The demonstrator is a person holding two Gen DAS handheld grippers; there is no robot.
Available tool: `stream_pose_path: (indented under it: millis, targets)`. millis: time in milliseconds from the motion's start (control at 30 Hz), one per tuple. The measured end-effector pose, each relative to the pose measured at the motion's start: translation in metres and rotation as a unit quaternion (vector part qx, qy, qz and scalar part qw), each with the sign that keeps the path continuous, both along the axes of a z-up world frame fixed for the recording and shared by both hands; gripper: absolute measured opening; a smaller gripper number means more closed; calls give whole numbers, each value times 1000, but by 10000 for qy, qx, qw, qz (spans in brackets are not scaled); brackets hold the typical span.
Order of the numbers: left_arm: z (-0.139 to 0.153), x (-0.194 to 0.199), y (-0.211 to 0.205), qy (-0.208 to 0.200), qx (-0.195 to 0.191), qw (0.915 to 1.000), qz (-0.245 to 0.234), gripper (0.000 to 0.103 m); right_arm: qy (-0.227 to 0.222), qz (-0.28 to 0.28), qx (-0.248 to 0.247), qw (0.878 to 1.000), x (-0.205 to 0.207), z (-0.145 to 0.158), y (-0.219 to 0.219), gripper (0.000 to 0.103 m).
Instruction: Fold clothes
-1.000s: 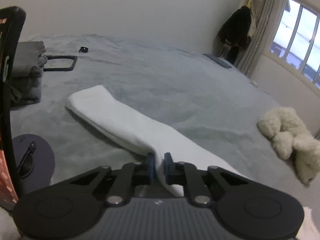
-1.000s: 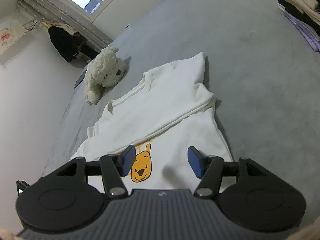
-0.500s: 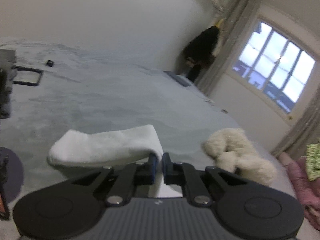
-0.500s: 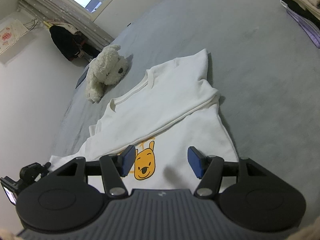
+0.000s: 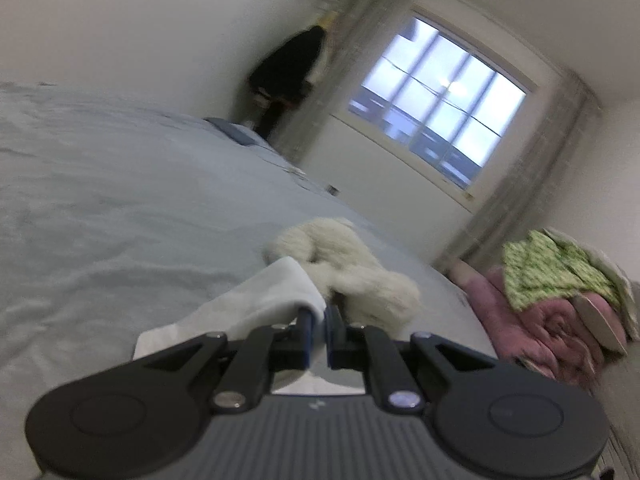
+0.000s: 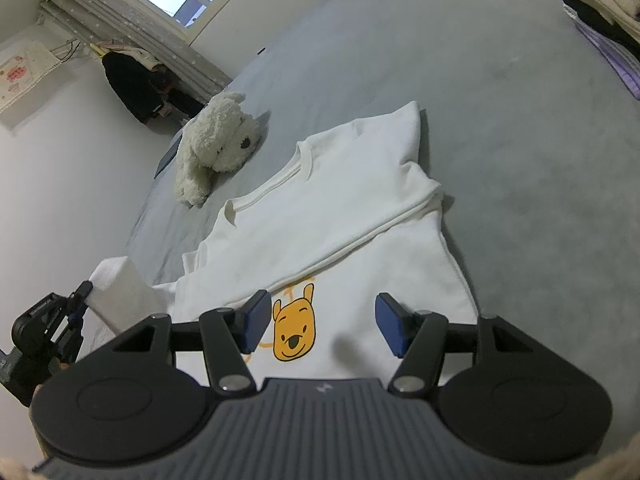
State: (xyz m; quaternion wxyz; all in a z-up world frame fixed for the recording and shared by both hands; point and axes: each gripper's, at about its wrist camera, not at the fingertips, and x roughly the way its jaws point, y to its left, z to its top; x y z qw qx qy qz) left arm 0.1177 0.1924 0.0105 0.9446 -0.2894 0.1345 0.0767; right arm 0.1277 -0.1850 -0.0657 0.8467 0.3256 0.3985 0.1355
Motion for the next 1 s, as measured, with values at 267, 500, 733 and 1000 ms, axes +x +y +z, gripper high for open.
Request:
stream_pose_path:
  millis: [267, 500, 733, 1000]
  targets:
    - [-8, 11, -26, 103, 232, 9951, -957, 6, -16, -15, 13, 10000, 0, 1, 0, 62]
    - [-20, 23, -46, 286, 422, 9835, -1734, 7, -6, -9, 17, 10000, 0, 0, -1, 62]
    - [-44, 33, -62, 771, 633, 9679, -2309, 7, 13, -8, 16, 10000, -1, 0, -1, 62]
    - [-74, 41, -67, 1562, 565, 9507, -2617, 7, 34, 10, 30, 10000, -1, -1, -1, 62]
